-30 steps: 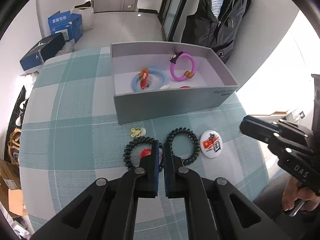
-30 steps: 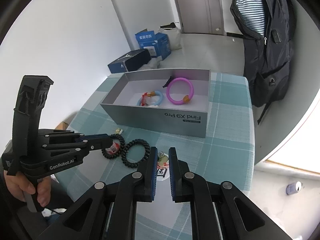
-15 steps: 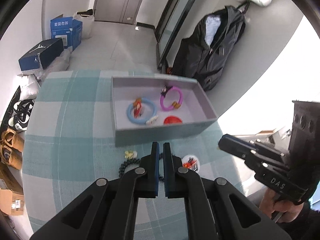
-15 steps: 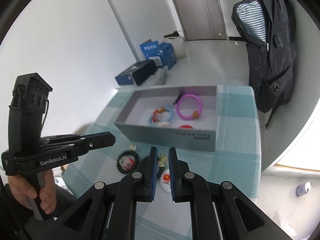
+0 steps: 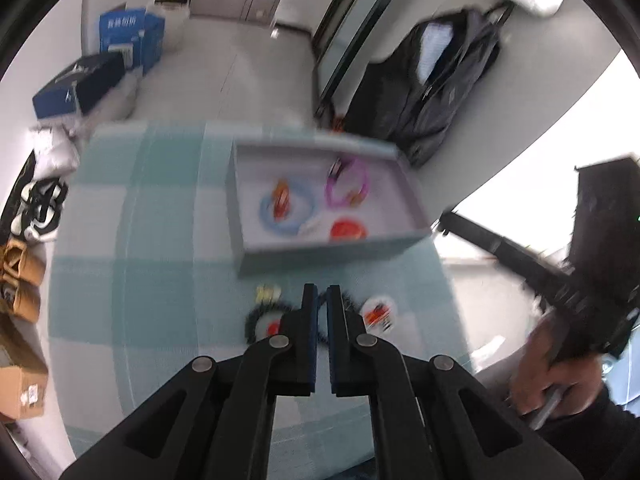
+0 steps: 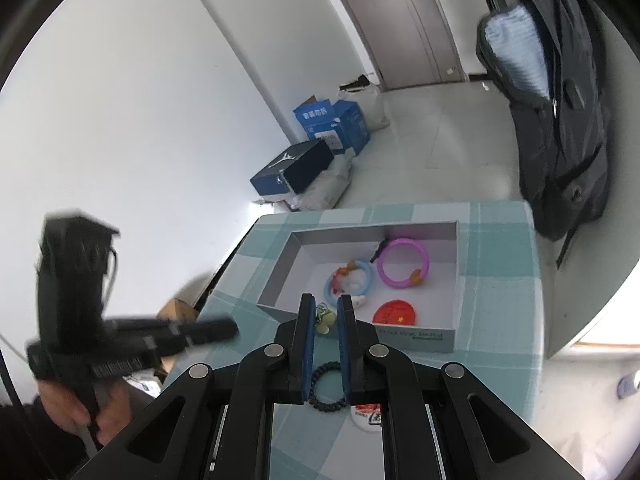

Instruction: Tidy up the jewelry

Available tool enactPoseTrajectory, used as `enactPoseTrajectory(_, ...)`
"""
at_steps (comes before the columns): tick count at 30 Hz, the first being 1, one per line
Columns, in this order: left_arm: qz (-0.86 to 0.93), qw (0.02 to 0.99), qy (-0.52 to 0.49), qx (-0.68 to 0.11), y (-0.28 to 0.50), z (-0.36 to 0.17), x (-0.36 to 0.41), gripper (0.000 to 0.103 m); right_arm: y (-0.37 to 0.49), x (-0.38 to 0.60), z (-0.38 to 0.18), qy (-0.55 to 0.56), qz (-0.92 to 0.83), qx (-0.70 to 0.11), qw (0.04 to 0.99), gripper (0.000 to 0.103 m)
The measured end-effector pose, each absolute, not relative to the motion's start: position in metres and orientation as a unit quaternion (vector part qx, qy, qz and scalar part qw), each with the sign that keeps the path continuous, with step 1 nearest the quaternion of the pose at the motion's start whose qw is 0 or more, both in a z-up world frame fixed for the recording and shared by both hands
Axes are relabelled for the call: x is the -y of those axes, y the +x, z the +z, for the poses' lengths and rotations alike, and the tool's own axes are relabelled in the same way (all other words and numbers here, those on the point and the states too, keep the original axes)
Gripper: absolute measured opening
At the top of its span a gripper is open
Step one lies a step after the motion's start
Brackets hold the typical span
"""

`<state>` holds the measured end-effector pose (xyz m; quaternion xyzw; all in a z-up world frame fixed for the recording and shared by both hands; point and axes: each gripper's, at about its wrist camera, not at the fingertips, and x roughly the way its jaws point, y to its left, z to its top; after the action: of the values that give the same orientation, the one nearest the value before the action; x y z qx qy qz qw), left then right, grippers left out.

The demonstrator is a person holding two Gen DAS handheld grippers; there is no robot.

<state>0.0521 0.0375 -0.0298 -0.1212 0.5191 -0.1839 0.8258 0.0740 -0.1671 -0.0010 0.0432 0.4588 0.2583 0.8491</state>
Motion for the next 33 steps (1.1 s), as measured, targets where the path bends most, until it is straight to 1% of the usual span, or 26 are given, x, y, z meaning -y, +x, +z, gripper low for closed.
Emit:
enactPoseTrajectory(3, -0.177, 0.811, -0.101, -0.549, 0.053, -0.054, -0.027, 0.009, 0.077, 0.166, -0.004, 0.054, 0.257, -0.462, 0.847, 0.010)
enactPoseTrajectory(6, -0.171, 0.803, -0.080, -0.565, 0.051, -0.070, -0.020, 0.009, 0.074, 0.165, -0.002, 0.050, 0.261, -0.456, 0.849, 0.010)
enactPoseTrajectory(14, -0.134, 0.814, -0.039, -0.564, 0.060, -0.076, -0.009, 0.009, 0.071, 0.168, -0.004, 0.047, 0.262, -0.457, 0.849, 0.010)
enactPoseTrajectory(15, -0.137, 0.811, -0.038, -0.567, 0.061, -0.078, -0.009, 0.010, 0.071, 0.168, -0.004, 0.047, 0.262, -0.457, 0.849, 0.010)
enactPoseTrajectory(17, -0.135, 0.812, -0.040, -0.566, 0.061, -0.080, -0.007, 0.016, 0.071, 0.169, -0.004, 0.049, 0.262, -0.458, 0.848, 0.010)
enactPoseTrajectory(20, -0.143, 0.810, -0.043, -0.567, 0.060, -0.083, -0.006, 0.016, 0.071, 0.170, -0.004, 0.050, 0.263, -0.458, 0.847, 0.010)
enactPoseTrajectory(22, -0.145, 0.812, -0.046, -0.563, 0.059, -0.081, -0.008, 0.015, 0.071, 0.169, -0.003, 0.050, 0.263, -0.457, 0.848, 0.010)
enactPoseTrajectory(23, -0.148, 0.815, -0.048, -0.558, 0.058, -0.079, -0.009, 0.011, 0.071, 0.169, -0.002, 0.051, 0.263, -0.456, 0.848, 0.010)
enactPoseTrajectory(28, -0.154, 0.831, -0.051, -0.532, 0.050, -0.063, -0.018, 0.011, 0.071, 0.173, 0.000, 0.066, 0.271, -0.453, 0.847, 0.010)
enactPoseTrajectory(33, -0.171, 0.846, -0.073, -0.500, 0.047, -0.036, -0.023, 0.011, 0.073, 0.181, -0.001, 0.121, 0.293, -0.460, 0.829, 0.010)
